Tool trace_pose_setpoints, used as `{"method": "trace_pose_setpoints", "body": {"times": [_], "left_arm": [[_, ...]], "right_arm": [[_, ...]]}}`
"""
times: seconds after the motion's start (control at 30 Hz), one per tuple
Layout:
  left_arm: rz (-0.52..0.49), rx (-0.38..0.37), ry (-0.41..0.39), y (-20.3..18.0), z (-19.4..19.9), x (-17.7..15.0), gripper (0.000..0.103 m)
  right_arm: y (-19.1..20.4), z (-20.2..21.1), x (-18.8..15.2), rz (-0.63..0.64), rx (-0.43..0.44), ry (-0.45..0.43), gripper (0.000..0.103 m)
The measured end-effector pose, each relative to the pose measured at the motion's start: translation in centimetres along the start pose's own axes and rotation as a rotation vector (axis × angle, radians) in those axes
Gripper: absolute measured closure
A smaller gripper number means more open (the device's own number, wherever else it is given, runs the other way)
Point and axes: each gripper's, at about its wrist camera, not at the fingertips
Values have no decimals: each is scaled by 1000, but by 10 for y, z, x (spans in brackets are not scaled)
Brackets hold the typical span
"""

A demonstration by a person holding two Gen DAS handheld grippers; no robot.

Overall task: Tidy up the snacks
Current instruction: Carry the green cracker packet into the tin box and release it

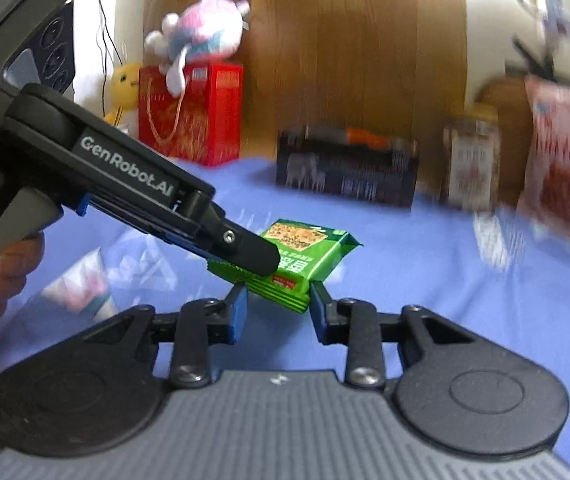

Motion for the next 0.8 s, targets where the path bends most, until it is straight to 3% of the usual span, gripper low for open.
{"method": "trace_pose_setpoints", "body": {"times": [0.23, 0.43, 0.6, 0.8], "left_arm": [[-1, 63, -107, 40, -31, 97, 67], [51, 151, -100, 100, -89, 165, 66], [76, 223, -34, 133, -130, 175, 58], [81, 234, -112, 126, -104, 162, 54]], "right_arm": [[-28, -66, 74, 72, 0, -117, 68], [-72, -161, 130, -56, 106, -81, 69], [-67, -226, 133, 15, 65, -21, 66], [-58, -197, 117, 33, 45, -90, 63]]}}
Point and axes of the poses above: each gripper's, at about its wrist camera, not at the fingertips, and z roughly against the way its jaws point, y to its left, x to its top, and after that the axes turned 1 degree about x, right-handed
